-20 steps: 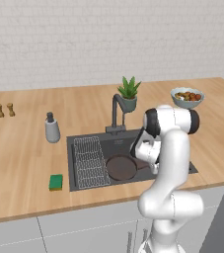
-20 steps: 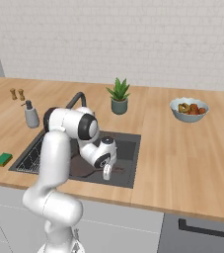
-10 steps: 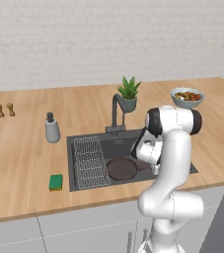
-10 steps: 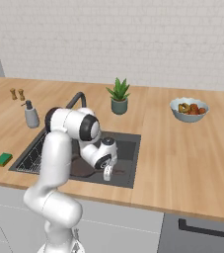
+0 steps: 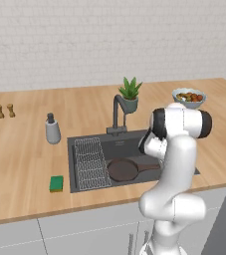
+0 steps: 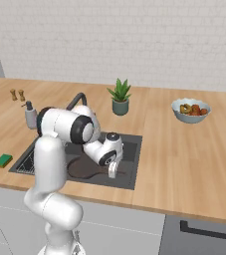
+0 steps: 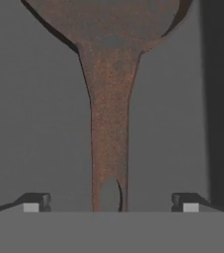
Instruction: Pick the pan and sponge and place them into the sink. Then turn on the water.
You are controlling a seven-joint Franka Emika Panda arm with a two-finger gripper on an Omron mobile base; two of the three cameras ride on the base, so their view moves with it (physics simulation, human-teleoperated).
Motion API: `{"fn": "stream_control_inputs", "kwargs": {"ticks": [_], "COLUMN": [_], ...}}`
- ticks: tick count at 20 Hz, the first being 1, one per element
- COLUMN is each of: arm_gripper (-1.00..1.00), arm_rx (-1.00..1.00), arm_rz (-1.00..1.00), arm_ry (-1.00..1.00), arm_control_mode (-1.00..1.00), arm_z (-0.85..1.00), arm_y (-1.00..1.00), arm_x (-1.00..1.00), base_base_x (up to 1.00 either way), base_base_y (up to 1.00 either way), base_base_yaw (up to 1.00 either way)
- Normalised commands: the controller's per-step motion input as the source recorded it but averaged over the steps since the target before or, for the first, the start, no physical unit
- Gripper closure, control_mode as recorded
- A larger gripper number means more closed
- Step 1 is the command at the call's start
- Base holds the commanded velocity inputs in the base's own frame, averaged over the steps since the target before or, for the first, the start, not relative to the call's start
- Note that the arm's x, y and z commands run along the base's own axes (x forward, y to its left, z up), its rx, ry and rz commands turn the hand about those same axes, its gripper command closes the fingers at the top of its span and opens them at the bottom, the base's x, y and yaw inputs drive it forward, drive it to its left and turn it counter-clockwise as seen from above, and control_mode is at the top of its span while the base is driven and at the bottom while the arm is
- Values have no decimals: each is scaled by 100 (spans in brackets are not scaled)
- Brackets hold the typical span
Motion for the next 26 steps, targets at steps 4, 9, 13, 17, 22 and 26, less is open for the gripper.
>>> {"fn": "stream_control_inputs", "kwargs": {"ticks": [4, 9, 13, 17, 22, 26], "arm_gripper": [-100, -100, -100, -100, -100, -100], "arm_rx": [0, 0, 0, 0, 0, 0], "arm_rz": [0, 0, 0, 0, 0, 0], "arm_ry": [0, 0, 0, 0, 1, 2], "arm_control_mode": [-100, -100, -100, -100, -100, -100], "arm_z": [67, 64, 70, 98, 100, 83], "arm_y": [-3, 0, 0, 0, 0, 0], "arm_x": [-2, -36, -43, -35, -45, -82], "base_base_x": [0, 0, 0, 0, 0, 0], "base_base_y": [0, 0, 0, 0, 0, 0], "base_base_yaw": [0, 0, 0, 0, 0, 0]}}
